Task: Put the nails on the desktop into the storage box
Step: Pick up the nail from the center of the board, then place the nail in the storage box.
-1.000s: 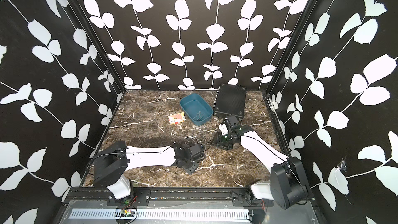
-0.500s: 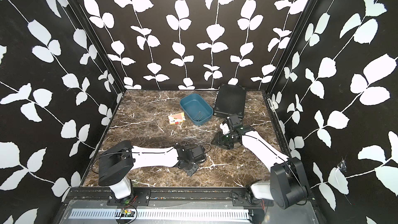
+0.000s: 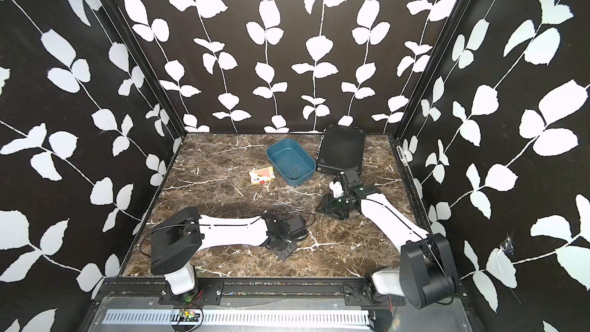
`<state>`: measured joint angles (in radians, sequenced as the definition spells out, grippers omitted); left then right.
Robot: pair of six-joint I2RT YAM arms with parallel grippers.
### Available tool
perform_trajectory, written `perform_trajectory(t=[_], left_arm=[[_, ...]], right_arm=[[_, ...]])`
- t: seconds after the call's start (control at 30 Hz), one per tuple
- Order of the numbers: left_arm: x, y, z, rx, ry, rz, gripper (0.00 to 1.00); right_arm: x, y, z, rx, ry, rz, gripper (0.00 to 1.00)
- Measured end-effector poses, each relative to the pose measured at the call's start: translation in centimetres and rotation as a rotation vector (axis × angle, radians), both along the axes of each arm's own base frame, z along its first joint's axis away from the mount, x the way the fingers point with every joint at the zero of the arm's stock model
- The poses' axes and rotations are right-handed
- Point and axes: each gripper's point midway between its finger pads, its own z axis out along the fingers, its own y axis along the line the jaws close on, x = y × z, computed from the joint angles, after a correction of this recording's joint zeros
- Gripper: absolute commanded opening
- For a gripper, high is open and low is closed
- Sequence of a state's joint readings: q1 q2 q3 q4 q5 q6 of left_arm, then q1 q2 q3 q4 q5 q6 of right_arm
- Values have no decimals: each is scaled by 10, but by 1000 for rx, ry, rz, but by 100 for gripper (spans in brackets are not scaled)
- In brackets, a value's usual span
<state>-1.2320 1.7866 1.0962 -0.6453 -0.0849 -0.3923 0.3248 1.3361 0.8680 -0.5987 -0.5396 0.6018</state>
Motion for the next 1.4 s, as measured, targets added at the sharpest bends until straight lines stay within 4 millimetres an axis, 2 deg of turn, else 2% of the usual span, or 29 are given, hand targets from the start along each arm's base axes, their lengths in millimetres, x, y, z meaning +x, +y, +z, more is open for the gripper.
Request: perform_trajectory(t=[0.1, 0.2, 0.27, 0.4, 0.5, 0.67, 0.73, 0.8, 0.9, 1.17, 1.4], left_arm=[[-2, -5, 5, 6, 8, -26, 0], [3, -14, 21, -5, -10, -49, 0], [8, -21, 37, -27, -34, -57, 0], [27, -21, 73, -73, -77, -39, 0], [58, -14, 105, -124, -120, 15, 0], [132, -4, 168, -213, -230, 99, 0], [159, -6, 189, -235, -277, 99, 0], [182, -13, 201, -249, -312, 83, 0], [211, -22, 196, -235, -328, 52, 0], [272, -45, 133, -167, -290, -8, 0], [316, -66, 112, -222, -309, -7, 0]], right_arm=[[2, 1, 0, 3, -4, 0, 51], [4, 0, 0, 7, -10, -5, 51], [6, -1, 1, 9, -14, -11, 51], [10, -3, 2, 14, -22, -25, 51], [14, -3, 4, 21, -27, -40, 51], [19, -1, 13, 37, -45, -45, 51], [20, 0, 17, 44, -52, -47, 51], [21, 0, 21, 48, -62, -48, 51], [20, 0, 28, 52, -73, -51, 51], [15, -5, 42, 37, -81, -62, 51], [0, -14, 47, 5, -65, -73, 51]])
